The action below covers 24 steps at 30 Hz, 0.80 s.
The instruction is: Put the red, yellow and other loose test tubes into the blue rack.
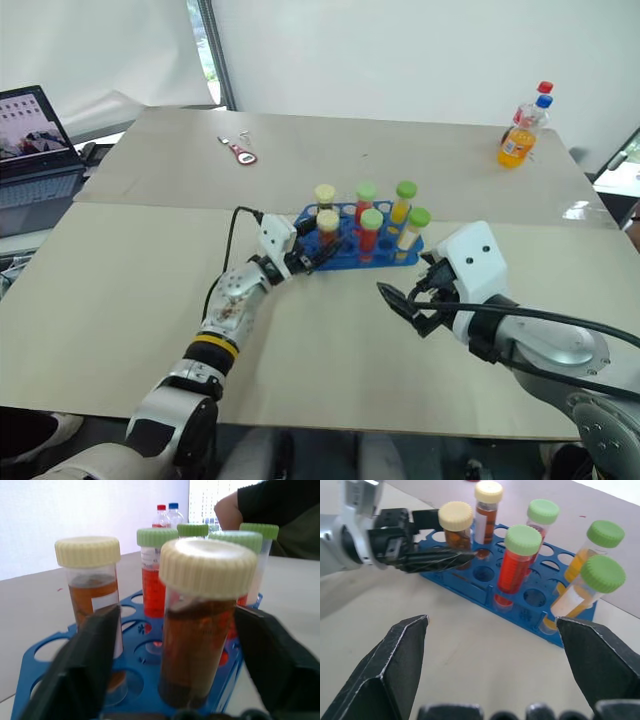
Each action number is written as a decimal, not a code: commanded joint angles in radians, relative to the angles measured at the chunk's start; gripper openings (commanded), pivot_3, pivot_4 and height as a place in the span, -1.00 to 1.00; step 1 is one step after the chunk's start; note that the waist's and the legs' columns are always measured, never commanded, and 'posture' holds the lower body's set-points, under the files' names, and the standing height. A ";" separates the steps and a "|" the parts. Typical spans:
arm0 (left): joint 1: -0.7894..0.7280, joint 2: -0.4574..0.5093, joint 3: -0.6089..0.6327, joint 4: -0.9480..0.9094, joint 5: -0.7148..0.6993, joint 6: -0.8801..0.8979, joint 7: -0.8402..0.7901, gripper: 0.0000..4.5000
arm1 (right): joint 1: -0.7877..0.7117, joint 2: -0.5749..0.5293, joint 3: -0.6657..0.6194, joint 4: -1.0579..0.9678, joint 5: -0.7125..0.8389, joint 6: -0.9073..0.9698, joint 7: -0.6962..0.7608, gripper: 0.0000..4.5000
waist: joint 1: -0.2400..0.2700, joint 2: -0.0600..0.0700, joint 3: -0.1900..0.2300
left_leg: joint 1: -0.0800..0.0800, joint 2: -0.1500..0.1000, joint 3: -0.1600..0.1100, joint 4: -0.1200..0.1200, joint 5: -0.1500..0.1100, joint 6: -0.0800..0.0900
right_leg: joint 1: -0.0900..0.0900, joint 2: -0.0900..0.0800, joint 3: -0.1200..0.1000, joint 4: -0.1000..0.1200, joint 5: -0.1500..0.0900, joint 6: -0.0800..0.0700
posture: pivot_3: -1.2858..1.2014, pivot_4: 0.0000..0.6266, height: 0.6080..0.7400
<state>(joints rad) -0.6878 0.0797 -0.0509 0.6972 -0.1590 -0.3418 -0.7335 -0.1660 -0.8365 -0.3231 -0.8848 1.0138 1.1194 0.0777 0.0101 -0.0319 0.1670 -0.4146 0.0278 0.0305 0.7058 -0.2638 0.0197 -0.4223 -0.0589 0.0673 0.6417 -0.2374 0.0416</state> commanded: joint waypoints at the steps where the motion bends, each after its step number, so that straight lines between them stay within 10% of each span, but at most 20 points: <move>1: 0.043 0.078 -0.030 -0.118 0.008 0.032 -0.087 0.89 | -0.009 -0.012 -0.017 0.014 -0.042 -0.053 0.026 1.00 | -0.001 0.000 0.000 | 0.000 0.000 0.000 0.000 0.000 0.000 | 0.000 0.000 0.000 0.000 0.000 0.000 | 0.03 -0.52 1.00; 16: 0.224 0.652 0.052 -0.762 -0.114 0.688 -0.324 0.89 | 0.090 -0.316 -0.159 0.415 -0.295 -0.415 0.756 1.00 | -0.015 0.001 0.000 | 0.002 0.002 0.000 -0.001 0.000 0.000 | 0.000 0.000 0.000 0.000 0.000 0.000 | 0.03 -0.52 1.00; 24: 0.293 0.741 0.114 -0.886 -0.192 0.852 -0.309 0.89 | 0.008 -0.336 -0.087 0.533 -0.376 -0.491 0.864 1.00 | -0.017 0.001 0.000 | 0.003 0.003 0.002 -0.002 0.000 0.000 | 0.000 0.000 0.000 0.000 0.000 0.000 | 0.03 -0.52 1.00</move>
<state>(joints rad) -0.3887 0.8026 0.0416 -0.1471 -0.3259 0.4894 -1.0488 -0.1385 -1.1592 -0.4074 -0.3540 0.6496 0.6531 0.9316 -0.0068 -0.0310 0.1669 -0.4119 0.0303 0.0326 0.7043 -0.2639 0.0198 -0.4222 -0.0585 0.0676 0.6415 -0.2376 0.0414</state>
